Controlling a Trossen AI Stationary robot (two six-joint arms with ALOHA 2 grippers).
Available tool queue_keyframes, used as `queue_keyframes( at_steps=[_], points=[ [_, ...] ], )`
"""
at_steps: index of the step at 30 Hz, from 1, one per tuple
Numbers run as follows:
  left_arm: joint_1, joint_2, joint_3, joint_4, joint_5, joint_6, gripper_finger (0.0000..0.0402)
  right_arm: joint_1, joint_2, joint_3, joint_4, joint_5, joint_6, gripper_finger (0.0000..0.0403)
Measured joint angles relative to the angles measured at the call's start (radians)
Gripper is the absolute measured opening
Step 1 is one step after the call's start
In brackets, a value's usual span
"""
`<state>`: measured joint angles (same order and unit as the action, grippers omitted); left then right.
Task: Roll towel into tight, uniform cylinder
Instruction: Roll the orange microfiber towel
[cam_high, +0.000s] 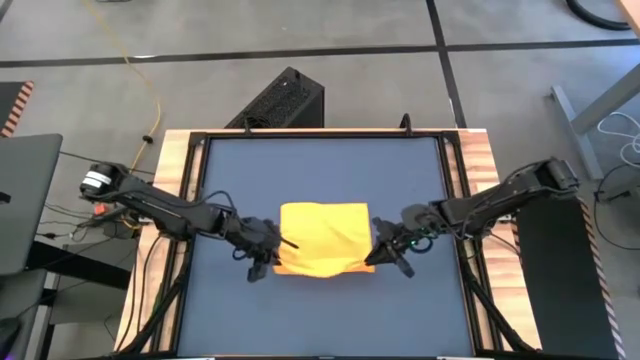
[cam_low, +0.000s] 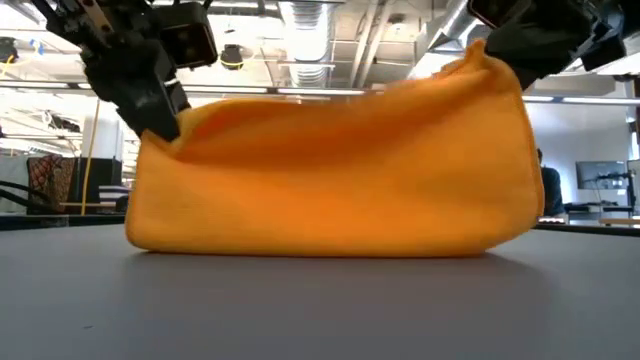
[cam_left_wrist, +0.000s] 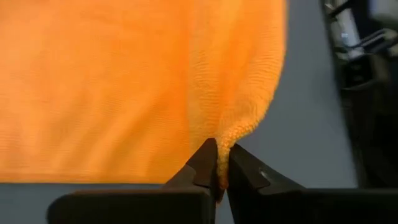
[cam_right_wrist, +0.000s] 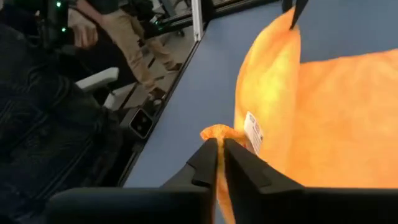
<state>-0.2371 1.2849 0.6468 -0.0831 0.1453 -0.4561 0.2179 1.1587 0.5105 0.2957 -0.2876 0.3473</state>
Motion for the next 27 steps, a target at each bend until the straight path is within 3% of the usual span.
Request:
queue_keyframes(
  at_steps=[4, 10, 12, 15, 17, 22, 27],
  points=[
    [-0.001, -0.04, 0.0, -0.048, 0.065, -0.026, 0.0056, -0.028, 0.019, 0.037, -0.077, -0.024, -0.042, 0.0116],
    [0.02, -0.138, 0.0, -0.196, 0.184, -0.105, 0.009, -0.152, -0.003, 0.115, -0.322, 0.021, -0.295, 0.0166],
    [0.025, -0.171, 0.0, -0.208, 0.097, -0.094, 0.0092, -0.222, 0.006, 0.116, -0.352, 0.06, -0.345, 0.0174],
    [0.018, -0.176, 0.002, -0.15, -0.175, -0.05, 0.0088, -0.333, 0.048, 0.101, -0.352, 0.076, -0.398, 0.0176],
    [0.017, -0.144, 0.001, -0.094, -0.276, 0.0, 0.0083, -0.4, 0.098, 0.101, -0.345, 0.077, -0.424, 0.0174],
    [0.021, 0.019, 0.002, 0.129, -0.316, 0.077, 0.0067, -0.497, 0.233, 0.103, -0.272, 0.077, -0.477, 0.0166],
    [0.037, 0.197, 0.0, 0.127, -0.344, 0.078, 0.0048, -0.53, 0.364, 0.102, -0.129, 0.079, -0.549, 0.0162]
  ],
)
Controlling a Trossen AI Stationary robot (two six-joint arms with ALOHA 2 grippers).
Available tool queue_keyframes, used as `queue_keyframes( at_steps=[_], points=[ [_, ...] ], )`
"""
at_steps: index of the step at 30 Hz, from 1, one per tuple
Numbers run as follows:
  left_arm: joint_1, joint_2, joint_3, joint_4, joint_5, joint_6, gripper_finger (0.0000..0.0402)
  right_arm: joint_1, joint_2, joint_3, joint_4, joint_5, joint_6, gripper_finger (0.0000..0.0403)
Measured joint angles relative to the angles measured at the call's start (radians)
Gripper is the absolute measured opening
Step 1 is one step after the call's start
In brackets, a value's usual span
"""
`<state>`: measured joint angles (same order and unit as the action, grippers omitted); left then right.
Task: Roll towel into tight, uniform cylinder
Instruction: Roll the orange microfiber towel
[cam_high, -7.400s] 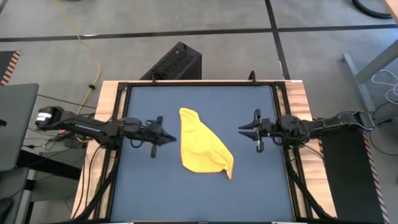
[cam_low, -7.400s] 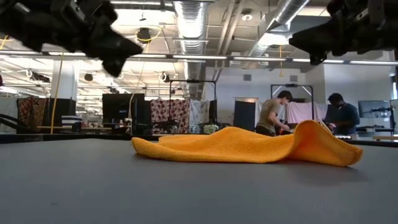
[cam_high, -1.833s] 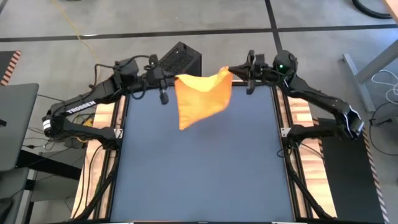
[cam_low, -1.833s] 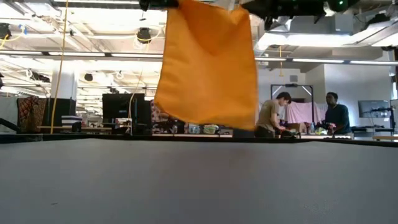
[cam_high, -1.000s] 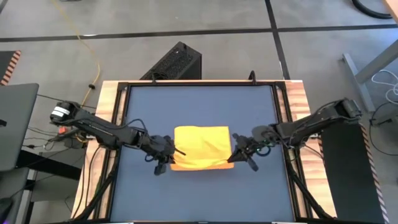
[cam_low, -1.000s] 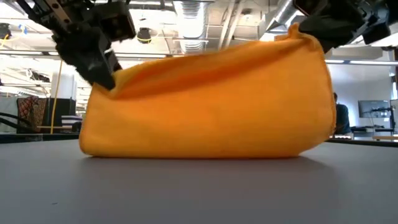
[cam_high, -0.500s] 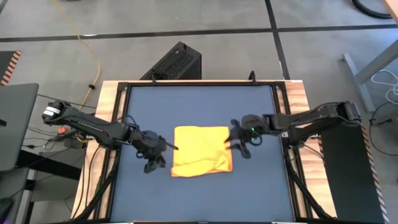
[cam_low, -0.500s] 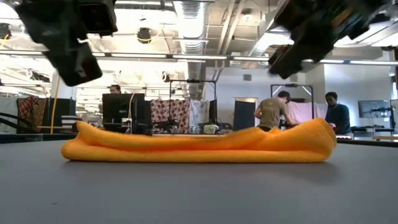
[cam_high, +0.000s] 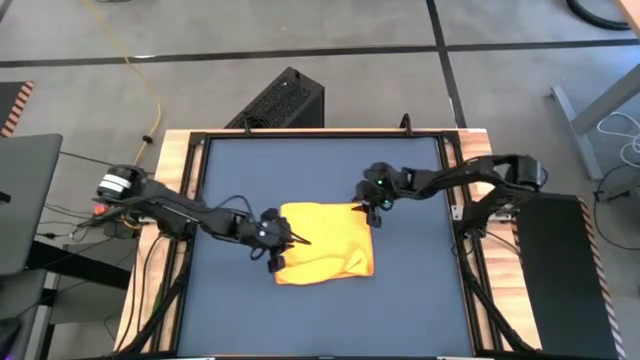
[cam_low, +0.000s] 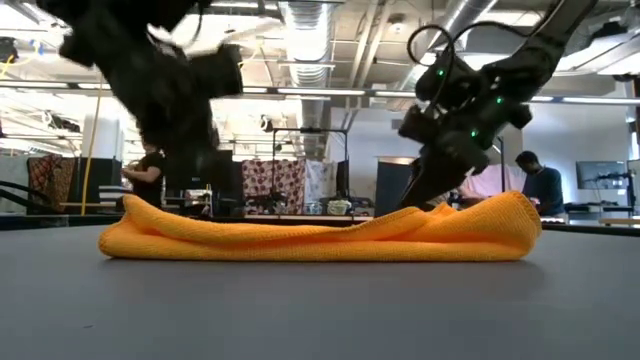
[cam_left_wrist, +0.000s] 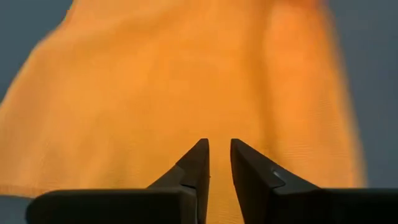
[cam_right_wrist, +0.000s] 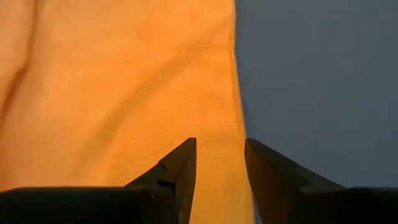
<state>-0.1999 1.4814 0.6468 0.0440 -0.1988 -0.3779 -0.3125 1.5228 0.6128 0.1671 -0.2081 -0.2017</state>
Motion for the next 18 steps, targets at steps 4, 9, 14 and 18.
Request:
queue_keyframes(
  at_steps=[4, 9, 14, 18],
  points=[
    [0.025, 0.083, 0.001, 0.028, -0.017, 0.012, 0.0029, -0.017, 0.064, 0.003, 0.033, 0.001, -0.027, 0.0156],
    [0.075, 0.125, 0.002, 0.003, -0.017, 0.042, 0.0004, -0.027, 0.115, 0.006, 0.003, 0.0, -0.035, 0.012],
    [0.149, 0.108, 0.0, -0.009, -0.052, 0.129, 0.0002, -0.03, 0.101, 0.008, -0.085, 0.031, -0.016, 0.0048],
    [0.252, 0.088, 0.008, -0.005, -0.066, 0.237, 0.0, -0.027, 0.055, 0.007, -0.166, 0.109, 0.092, 0.0014]
  ],
)
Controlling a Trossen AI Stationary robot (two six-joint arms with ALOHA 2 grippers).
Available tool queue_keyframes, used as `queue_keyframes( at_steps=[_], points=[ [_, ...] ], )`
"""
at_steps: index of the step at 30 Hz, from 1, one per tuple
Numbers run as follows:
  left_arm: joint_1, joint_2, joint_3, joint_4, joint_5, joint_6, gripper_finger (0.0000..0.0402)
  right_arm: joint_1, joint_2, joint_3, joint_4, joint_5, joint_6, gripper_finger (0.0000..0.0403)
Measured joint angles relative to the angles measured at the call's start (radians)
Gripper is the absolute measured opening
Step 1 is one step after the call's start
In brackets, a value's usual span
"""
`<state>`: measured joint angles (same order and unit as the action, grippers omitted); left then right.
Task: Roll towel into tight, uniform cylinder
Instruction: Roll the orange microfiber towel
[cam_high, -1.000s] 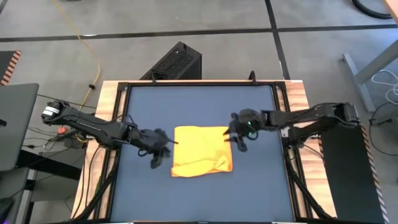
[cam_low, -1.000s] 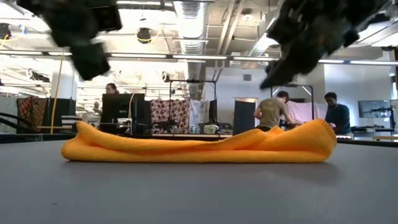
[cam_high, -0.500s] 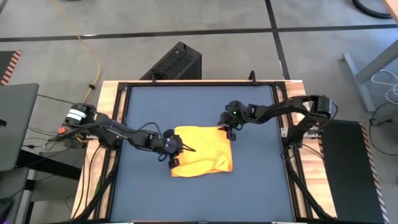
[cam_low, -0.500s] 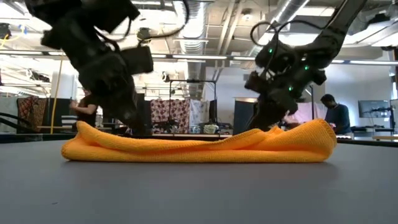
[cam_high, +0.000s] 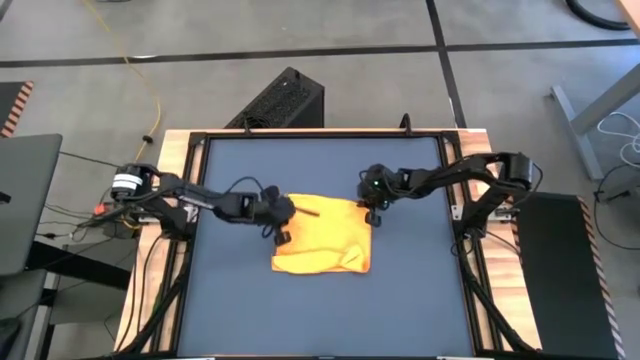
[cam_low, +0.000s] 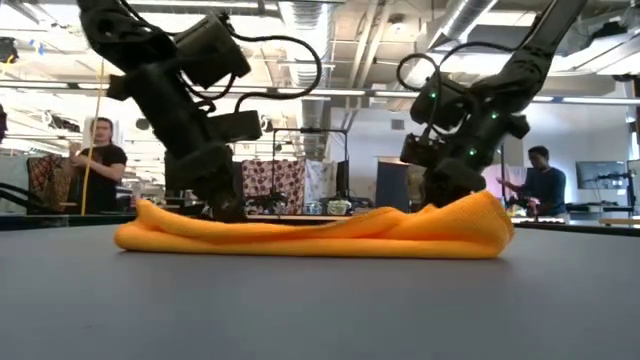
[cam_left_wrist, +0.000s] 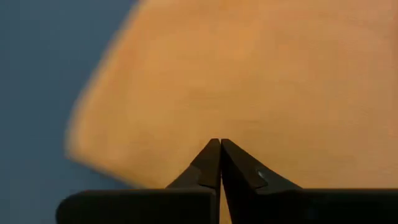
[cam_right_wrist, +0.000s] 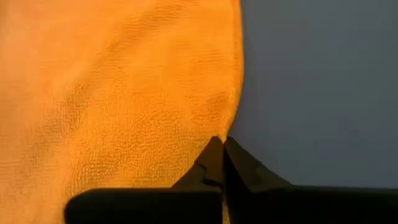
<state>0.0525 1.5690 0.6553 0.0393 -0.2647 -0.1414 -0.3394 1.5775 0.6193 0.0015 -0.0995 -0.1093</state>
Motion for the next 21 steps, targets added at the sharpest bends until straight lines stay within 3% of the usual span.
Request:
queue_keyframes(
  at_steps=[4, 9, 15, 21],
  points=[
    [0.112, -0.001, 0.055, 0.002, 0.001, 0.081, 0.0, 0.0, -0.046, -0.001, -0.104, 0.094, 0.168, 0.0035],
    [0.174, -0.005, 0.144, 0.005, 0.032, 0.148, 0.0, 0.04, -0.075, -0.002, -0.179, 0.129, 0.371, 0.0039],
    [0.142, -0.022, 0.199, 0.005, 0.222, 0.183, 0.0, 0.12, -0.075, -0.003, -0.186, 0.239, 0.449, 0.0031],
    [0.047, -0.012, 0.176, 0.039, 0.351, 0.153, 0.0, 0.15, -0.105, -0.007, -0.181, 0.232, 0.381, 0.0054]
  ],
)
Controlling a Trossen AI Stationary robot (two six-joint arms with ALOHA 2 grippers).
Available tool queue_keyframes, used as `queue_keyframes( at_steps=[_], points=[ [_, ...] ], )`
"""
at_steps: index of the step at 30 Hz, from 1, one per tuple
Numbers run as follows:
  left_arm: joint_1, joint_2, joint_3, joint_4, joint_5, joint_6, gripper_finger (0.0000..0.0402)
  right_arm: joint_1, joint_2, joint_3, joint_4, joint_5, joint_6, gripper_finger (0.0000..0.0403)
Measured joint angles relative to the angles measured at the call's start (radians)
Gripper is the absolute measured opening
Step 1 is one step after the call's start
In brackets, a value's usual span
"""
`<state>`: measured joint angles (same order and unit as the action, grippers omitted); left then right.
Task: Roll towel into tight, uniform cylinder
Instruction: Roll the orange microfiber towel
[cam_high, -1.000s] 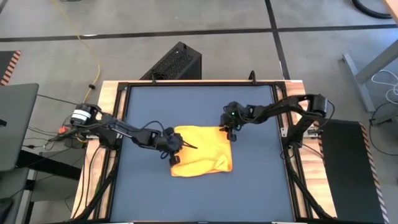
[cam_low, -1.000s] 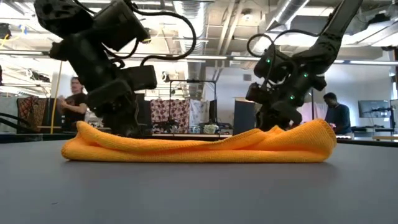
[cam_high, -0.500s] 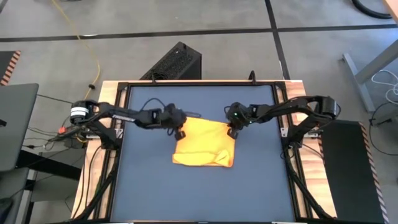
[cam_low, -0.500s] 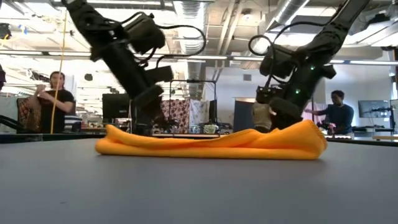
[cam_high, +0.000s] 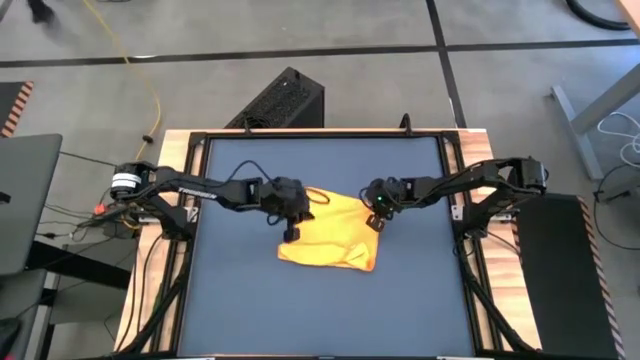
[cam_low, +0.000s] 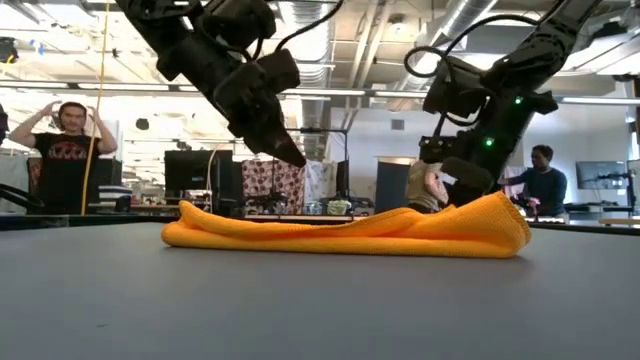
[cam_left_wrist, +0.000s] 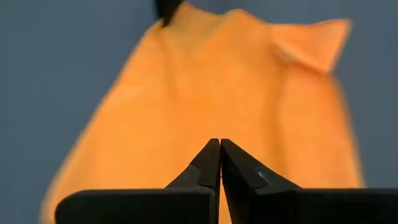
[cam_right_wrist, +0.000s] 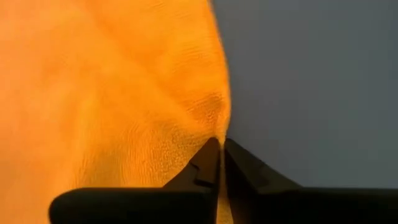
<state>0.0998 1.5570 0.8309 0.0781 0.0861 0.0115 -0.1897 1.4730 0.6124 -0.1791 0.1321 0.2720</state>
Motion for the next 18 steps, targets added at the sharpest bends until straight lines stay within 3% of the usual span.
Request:
queue_keyframes(
  at_steps=[5, 12, 18],
  points=[
    [-0.088, 0.001, -0.003, 0.032, -0.021, 0.018, 0.0016, -0.012, -0.066, 0.0, -0.009, -0.007, -0.069, 0.007],
    [-0.175, 0.019, -0.002, 0.043, -0.144, 0.011, 0.0089, -0.035, -0.17, 0.001, -0.077, -0.006, -0.168, 0.0093],
    [-0.192, 0.109, -0.001, 0.053, -0.137, -0.093, 0.0138, -0.013, -0.199, 0.003, -0.06, -0.021, -0.362, 0.0124]
  ],
)
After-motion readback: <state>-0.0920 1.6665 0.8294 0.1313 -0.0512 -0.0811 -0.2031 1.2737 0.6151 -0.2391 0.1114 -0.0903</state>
